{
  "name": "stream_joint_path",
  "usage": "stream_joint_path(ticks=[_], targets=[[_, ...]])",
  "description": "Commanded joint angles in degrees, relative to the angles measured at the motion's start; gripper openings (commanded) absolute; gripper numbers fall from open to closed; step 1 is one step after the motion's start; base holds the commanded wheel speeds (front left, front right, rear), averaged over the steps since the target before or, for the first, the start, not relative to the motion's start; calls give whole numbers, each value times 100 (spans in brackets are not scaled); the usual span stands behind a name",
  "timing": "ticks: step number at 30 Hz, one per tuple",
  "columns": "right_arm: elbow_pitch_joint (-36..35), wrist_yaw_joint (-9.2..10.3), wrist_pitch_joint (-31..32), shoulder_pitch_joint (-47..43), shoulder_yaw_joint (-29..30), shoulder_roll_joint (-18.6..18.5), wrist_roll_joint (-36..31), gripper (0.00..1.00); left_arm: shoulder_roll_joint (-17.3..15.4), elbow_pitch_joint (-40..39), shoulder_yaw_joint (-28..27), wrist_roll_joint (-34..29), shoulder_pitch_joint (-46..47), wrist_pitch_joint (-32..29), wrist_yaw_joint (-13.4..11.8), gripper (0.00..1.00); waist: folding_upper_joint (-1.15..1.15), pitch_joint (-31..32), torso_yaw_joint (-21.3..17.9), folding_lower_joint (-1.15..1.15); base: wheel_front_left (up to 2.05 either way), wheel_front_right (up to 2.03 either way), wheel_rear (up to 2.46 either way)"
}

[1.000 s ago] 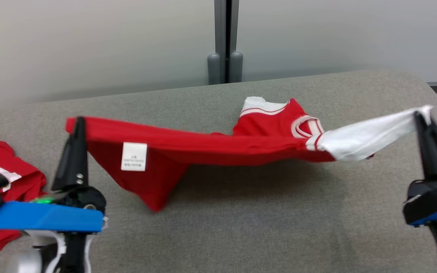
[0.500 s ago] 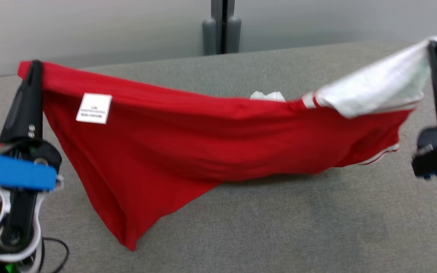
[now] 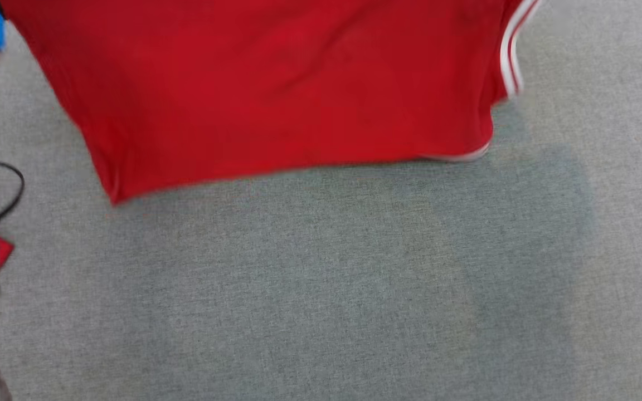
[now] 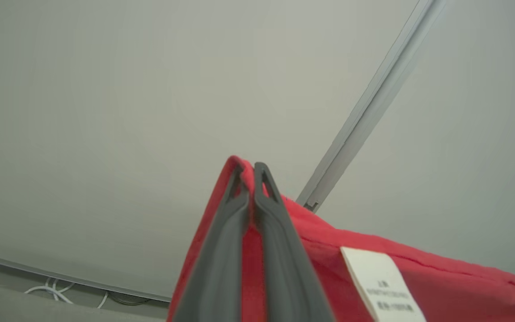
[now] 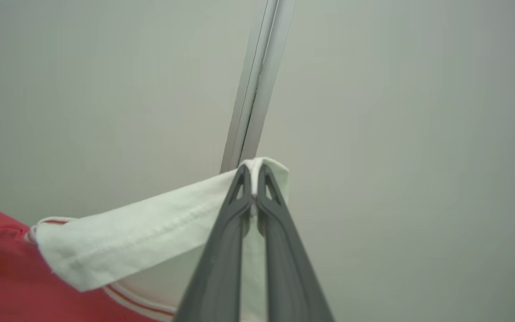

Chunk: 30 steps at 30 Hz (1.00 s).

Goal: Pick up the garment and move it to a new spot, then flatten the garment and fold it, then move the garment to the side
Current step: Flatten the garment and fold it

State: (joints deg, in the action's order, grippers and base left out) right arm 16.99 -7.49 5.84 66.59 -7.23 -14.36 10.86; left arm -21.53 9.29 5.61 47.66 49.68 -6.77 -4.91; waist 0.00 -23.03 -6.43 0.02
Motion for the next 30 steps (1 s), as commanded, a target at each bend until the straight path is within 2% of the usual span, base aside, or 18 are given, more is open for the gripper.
stream_joint_path(ticks=[1,7,13,20,25,30], targets=[[176,-1,-220,333,-70,-34,-32,0,-45,190,15,-114,282,118,69,0,0,-47,13,-2,0,0,0],[908,-1,-1512,1798,-280,-111,-250,0,-64,1019,1,-386,1458,793,341,0,0,-15,-28,-2,0,0,0],[1429,-1,-1971,2133,-445,-210,-195,0,19,1432,106,-475,1702,1227,659,0,0,-61,-75,-2,0,0,0],[1896,-1,-2008,820,-956,-220,313,0,218,2033,382,-497,811,1681,989,0,0,-162,-128,-2,0,0,0],[1929,-1,-1234,-737,-1266,-216,965,0,410,2560,685,-496,-186,1682,1046,0,0,82,-80,-2,0,0,0],[1385,-1,-58,-2347,-865,-348,1509,0,561,2524,837,-391,-1332,1521,889,0,0,551,25,-2,0,0,0]])
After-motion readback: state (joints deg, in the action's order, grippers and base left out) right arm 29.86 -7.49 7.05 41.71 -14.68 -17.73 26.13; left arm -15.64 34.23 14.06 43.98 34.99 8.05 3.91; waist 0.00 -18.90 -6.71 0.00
